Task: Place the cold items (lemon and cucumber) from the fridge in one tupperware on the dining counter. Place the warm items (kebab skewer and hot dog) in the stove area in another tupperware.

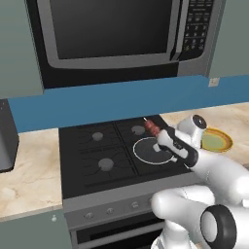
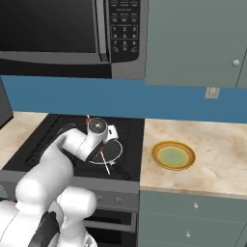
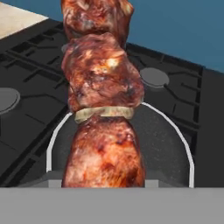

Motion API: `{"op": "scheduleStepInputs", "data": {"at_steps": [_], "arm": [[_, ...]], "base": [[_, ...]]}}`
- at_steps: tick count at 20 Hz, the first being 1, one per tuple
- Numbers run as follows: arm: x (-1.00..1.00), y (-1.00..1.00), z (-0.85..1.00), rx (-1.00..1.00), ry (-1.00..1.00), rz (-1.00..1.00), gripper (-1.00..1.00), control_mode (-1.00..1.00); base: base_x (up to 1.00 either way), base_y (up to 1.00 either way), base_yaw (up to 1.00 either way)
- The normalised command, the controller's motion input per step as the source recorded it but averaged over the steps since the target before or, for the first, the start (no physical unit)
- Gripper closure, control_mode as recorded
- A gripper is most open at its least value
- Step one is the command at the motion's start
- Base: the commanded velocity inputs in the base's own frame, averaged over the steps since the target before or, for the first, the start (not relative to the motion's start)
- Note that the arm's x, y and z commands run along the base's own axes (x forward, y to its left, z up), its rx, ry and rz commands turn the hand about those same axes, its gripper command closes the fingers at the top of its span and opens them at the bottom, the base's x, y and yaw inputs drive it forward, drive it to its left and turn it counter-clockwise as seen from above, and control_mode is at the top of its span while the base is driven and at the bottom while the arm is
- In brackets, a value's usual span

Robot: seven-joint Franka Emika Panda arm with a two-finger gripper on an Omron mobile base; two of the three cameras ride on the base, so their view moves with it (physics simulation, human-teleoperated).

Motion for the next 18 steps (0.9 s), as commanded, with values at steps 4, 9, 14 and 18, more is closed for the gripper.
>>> {"op": "scheduleStepInputs", "data": {"at_steps": [4,9,14,18], "arm": [[-0.48,0.00,0.80,0.00,-0.23,0.17,1.00,-1.00],[-0.55,0.00,0.65,-0.01,-0.12,0.23,1.00,-1.00],[-0.56,0.00,0.70,-0.05,-0.02,0.20,1.00,-1.00],[-0.48,0.00,0.80,-0.09,0.00,0.11,1.00,-1.00]], "base": [[0.00,0.00,0.00],[0.00,0.00,0.00],[0.00,0.00,0.00],[0.00,0.00,0.00]]}}
